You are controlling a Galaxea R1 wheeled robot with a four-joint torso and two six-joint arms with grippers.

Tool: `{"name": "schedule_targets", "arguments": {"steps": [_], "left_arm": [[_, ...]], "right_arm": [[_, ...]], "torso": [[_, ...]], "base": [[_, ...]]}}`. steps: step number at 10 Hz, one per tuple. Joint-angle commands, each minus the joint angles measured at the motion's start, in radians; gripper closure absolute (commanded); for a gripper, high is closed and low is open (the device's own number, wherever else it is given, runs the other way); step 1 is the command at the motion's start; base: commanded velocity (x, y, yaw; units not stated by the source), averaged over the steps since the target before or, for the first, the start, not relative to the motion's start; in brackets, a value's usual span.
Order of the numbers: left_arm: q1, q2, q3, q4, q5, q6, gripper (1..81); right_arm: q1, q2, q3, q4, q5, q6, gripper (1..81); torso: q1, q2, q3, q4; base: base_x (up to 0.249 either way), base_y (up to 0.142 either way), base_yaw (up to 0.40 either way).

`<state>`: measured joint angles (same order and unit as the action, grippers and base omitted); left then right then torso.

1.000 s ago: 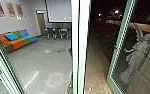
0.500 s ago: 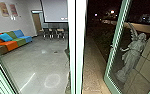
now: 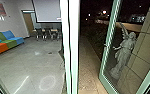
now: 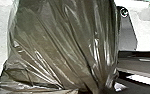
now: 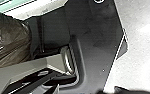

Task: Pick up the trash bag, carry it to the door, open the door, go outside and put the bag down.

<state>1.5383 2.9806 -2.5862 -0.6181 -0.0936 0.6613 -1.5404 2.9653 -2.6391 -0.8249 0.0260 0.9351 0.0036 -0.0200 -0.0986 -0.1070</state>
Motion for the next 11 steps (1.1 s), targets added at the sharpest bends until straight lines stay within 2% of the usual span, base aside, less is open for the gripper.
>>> {"name": "schedule_targets", "arguments": {"steps": [1, 3, 11], "left_arm": [[-0.034, -0.004, 0.006, 0.000, 0.074, 0.011, 81.1], [-0.034, -0.004, 0.008, -0.002, 0.074, 0.011, 81.1], [-0.034, -0.009, 0.008, -0.003, 0.074, 0.011, 81.1]], "right_arm": [[0.035, 0.000, 0.002, -0.010, -0.041, -0.002, 1.0], [0.035, 0.007, 0.002, -0.005, -0.043, -0.021, 1.0], [0.041, 0.016, 0.001, -0.007, -0.043, -0.024, 1.0]], "torso": [[0.000, 0.000, 0.000, 0.000], [0.000, 0.000, 0.000, 0.000], [0.000, 0.000, 0.000, 0.000]], "base": [[0.000, 0.000, -0.166], [0.000, 0.000, -0.174], [0.000, 0.000, -0.144]]}}
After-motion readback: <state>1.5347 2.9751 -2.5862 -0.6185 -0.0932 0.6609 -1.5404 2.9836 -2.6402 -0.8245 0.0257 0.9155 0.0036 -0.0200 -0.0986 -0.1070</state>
